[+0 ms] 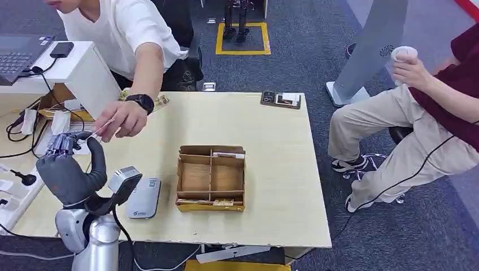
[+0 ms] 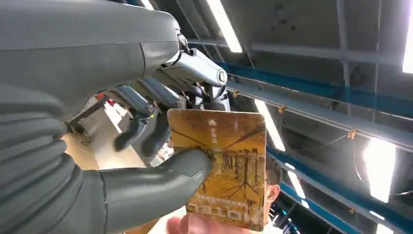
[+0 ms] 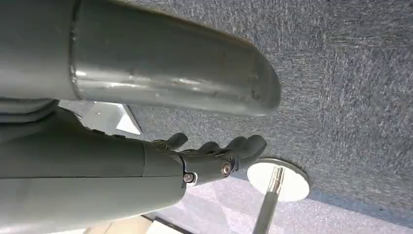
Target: Pass the card to the sensor for recognition and then transmit it.
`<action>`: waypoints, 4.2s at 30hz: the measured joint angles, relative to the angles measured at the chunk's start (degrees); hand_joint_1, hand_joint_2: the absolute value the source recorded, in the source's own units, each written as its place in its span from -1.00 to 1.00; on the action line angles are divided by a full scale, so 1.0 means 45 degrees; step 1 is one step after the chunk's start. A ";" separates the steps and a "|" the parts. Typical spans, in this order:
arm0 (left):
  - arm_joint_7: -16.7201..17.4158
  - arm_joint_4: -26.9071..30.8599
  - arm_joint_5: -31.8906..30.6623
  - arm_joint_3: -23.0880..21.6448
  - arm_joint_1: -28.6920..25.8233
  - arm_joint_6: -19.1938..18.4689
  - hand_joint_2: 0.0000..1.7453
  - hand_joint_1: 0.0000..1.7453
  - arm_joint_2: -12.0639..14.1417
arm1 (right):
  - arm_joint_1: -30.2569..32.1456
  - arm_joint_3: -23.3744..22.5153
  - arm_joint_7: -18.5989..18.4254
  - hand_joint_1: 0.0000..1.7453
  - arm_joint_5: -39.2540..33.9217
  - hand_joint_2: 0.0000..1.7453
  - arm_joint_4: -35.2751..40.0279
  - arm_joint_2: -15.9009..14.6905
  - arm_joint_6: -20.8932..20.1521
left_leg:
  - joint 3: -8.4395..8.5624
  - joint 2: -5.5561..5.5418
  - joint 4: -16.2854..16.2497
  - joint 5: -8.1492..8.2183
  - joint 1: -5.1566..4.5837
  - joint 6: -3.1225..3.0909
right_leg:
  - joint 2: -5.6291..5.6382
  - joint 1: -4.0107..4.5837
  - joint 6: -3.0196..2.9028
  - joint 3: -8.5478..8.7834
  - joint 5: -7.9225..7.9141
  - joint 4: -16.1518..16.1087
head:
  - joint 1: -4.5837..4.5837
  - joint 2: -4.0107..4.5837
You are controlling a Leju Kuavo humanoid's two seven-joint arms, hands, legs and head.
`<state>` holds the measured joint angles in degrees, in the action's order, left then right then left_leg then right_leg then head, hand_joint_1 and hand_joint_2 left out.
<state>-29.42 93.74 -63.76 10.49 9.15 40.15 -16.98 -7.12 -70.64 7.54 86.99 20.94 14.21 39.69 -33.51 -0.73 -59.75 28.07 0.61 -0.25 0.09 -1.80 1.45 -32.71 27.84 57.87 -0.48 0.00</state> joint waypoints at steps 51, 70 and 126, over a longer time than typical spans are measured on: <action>0.1157 -0.0034 -0.0447 0.0855 -0.0319 0.0005 1.00 1.00 0.0005 | 0.0291 0.0194 0.0111 -1.00 -0.0937 -1.00 -0.0087 -0.0049 0.0000 | -0.0016 -0.0010 0.0003 0.0000 0.0001 0.0000 | -0.0017 0.0001 0.0000 0.0007 0.0002 0.0003 | 0.0000 -0.0004; 0.2837 -0.1297 -0.2084 0.1438 -0.1559 0.0005 1.00 1.00 0.0034 | 0.0404 -0.0044 0.0092 -1.00 -0.0976 -1.00 -0.0092 -0.0131 0.0000 | -0.0024 -0.0018 0.0004 0.0001 0.0001 0.0000 | -0.0032 0.0002 -0.0009 0.0001 0.0010 0.0002 | 0.0014 0.0000; 0.6426 -0.5086 -0.4429 -0.0399 -0.2565 0.0049 1.00 1.00 0.0598 | 0.0418 0.0442 -0.0088 -1.00 -0.1846 -1.00 -0.0466 -0.0379 0.0000 | -0.0017 -0.0019 0.0004 0.0002 0.0000 -0.0001 | -0.0035 0.0000 -0.0010 0.0003 0.0010 0.0002 | 0.0019 -0.0004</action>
<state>-0.50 70.86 -83.69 8.70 -2.39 40.37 -14.29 -5.24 -68.65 7.15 78.68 18.84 12.50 39.69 -33.58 -0.82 -59.73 28.08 0.61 -0.25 -0.07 -1.79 1.41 -32.70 27.88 57.88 -0.39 -0.02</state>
